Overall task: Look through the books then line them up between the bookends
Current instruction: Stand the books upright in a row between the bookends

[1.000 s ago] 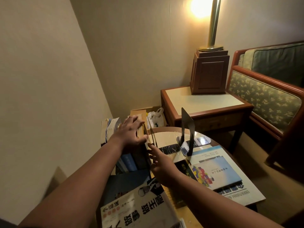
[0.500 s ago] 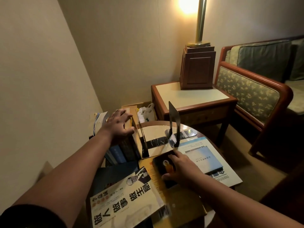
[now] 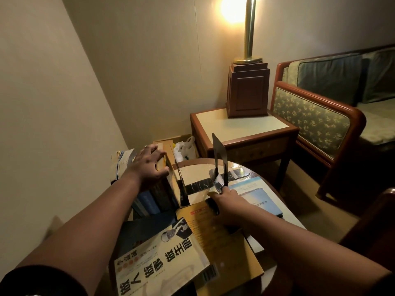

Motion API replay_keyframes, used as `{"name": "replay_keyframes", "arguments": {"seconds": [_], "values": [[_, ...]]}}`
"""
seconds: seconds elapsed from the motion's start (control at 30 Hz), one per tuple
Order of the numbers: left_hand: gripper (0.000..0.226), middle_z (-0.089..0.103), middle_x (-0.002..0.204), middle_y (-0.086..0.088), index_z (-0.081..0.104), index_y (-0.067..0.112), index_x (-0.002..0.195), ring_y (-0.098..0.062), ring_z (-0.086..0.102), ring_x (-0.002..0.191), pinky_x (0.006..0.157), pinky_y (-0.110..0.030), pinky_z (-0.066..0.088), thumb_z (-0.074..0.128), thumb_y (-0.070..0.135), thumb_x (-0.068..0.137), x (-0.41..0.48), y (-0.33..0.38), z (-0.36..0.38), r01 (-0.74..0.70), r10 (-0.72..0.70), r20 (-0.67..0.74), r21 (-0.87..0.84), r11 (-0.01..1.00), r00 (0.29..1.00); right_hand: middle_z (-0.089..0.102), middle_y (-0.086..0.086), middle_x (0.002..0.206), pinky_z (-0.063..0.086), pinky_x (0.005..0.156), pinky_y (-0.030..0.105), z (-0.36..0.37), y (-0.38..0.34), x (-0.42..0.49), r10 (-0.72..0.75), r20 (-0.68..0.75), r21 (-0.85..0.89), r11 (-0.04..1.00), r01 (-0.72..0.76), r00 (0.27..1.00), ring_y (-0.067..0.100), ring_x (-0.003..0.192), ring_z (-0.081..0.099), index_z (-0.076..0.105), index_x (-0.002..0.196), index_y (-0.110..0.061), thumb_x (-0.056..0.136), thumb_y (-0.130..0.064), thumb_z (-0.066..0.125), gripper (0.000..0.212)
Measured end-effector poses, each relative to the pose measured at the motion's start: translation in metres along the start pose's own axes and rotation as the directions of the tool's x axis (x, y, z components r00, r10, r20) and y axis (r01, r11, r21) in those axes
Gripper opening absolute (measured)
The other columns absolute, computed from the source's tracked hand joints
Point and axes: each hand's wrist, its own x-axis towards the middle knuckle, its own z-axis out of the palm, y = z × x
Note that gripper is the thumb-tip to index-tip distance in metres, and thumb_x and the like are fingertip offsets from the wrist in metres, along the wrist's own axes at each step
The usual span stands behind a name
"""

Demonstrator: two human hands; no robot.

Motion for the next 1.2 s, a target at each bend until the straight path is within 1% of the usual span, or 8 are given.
{"name": "replay_keyframes", "arguments": {"seconds": [0.13, 0.27, 0.47, 0.6, 0.7, 0.8, 0.93, 1.2], "values": [[0.095, 0.026, 0.157, -0.006, 0.043, 0.032, 0.144, -0.031, 0.025, 0.144, 0.11, -0.052, 0.029, 0.031, 0.077, 0.06, 0.001, -0.001, 0.001, -0.007, 0.007, -0.003, -0.017, 1.0, 1.0, 0.024, 0.012, 0.15, 0.048, 0.102, 0.049, -0.004, 0.001, 0.006, -0.009, 0.053, -0.024, 1.0, 0.011, 0.999, 0.037, 0.134, 0.032, 0.032, 0.149, -0.045, 0.085, -0.035, 0.071, 0.075], [0.094, 0.026, 0.157, -0.006, 0.043, 0.032, 0.143, -0.032, 0.025, 0.144, 0.11, -0.052, 0.03, 0.031, 0.076, 0.061, 0.001, -0.002, 0.001, -0.01, 0.01, -0.008, -0.021, 1.0, 1.0, 0.034, 0.011, 0.145, 0.053, 0.097, 0.04, -0.017, 0.004, 0.004, -0.054, 0.057, 0.034, 0.998, 0.052, 0.997, 0.034, 0.125, 0.046, 0.043, 0.143, -0.038, 0.084, -0.023, 0.076, 0.07], [0.092, 0.026, 0.157, -0.005, 0.043, 0.034, 0.143, -0.031, 0.025, 0.144, 0.109, -0.054, 0.032, 0.033, 0.076, 0.062, 0.003, -0.005, 0.003, -0.01, 0.01, -0.01, -0.032, 0.999, 1.0, 0.059, 0.004, 0.123, 0.058, 0.086, 0.032, -0.036, 0.005, -0.007, -0.084, -0.225, 0.241, 0.961, 0.139, 0.971, 0.024, 0.111, 0.061, 0.056, 0.127, -0.019, 0.086, -0.007, 0.072, 0.046], [0.091, 0.026, 0.158, -0.005, 0.043, 0.035, 0.143, -0.031, 0.024, 0.145, 0.11, -0.054, 0.032, 0.033, 0.077, 0.062, 0.003, -0.004, 0.004, -0.006, 0.006, -0.01, -0.033, 0.999, 1.0, 0.062, -0.002, 0.104, 0.057, 0.076, 0.023, -0.045, 0.004, -0.016, -0.09, -0.525, 0.316, 0.903, 0.292, 0.846, 0.015, 0.097, 0.063, 0.057, 0.113, -0.017, 0.084, -0.007, 0.074, 0.036], [0.092, 0.026, 0.157, -0.005, 0.044, 0.034, 0.143, -0.031, 0.024, 0.144, 0.11, -0.053, 0.032, 0.033, 0.076, 0.062, 0.003, -0.005, 0.004, -0.006, 0.006, -0.01, -0.036, 0.999, 1.0, 0.063, 0.003, 0.109, 0.054, 0.071, 0.014, -0.038, 0.001, -0.017, -0.068, -0.687, 0.348, 0.844, 0.409, 0.724, 0.014, 0.096, 0.061, 0.058, 0.119, -0.014, 0.081, -0.002, 0.075, 0.044], [0.092, 0.026, 0.157, -0.005, 0.044, 0.033, 0.143, -0.031, 0.025, 0.144, 0.11, -0.053, 0.032, 0.033, 0.076, 0.061, 0.003, -0.005, 0.004, -0.003, 0.002, -0.012, -0.037, 0.999, 1.0, 0.062, 0.004, 0.11, 0.054, 0.072, 0.013, -0.016, -0.003, -0.016, -0.028, -0.803, 0.34, 0.798, 0.497, 0.596, 0.015, 0.096, 0.062, 0.059, 0.114, -0.015, 0.081, -0.003, 0.075, 0.038], [0.093, 0.027, 0.157, -0.005, 0.045, 0.033, 0.142, -0.031, 0.025, 0.144, 0.108, -0.053, 0.033, 0.033, 0.076, 0.06, 0.002, -0.003, 0.003, 0.0, -0.001, -0.011, -0.052, 0.999, 1.0, 0.062, 0.003, 0.11, 0.056, 0.077, 0.017, 0.027, -0.01, -0.022, 0.053, -0.853, 0.389, 0.727, 0.565, 0.519, 0.012, 0.098, 0.064, 0.056, 0.115, -0.016, 0.084, -0.004, 0.075, 0.038], [0.094, 0.026, 0.157, -0.005, 0.045, 0.032, 0.142, -0.031, 0.024, 0.144, 0.108, -0.053, 0.033, 0.033, 0.076, 0.06, 0.001, -0.001, 0.001, 0.001, -0.002, -0.016, -0.064, 0.998, 1.0, 0.061, -0.003, 0.126, 0.061, 0.073, 0.026, 0.045, -0.01, -0.047, -0.107, -0.742, 0.35, 0.78, 0.519, 0.661, 0.012, 0.105, 0.066, 0.044, 0.143, -0.03, 0.093, -0.032, 0.058, 0.051]]}}
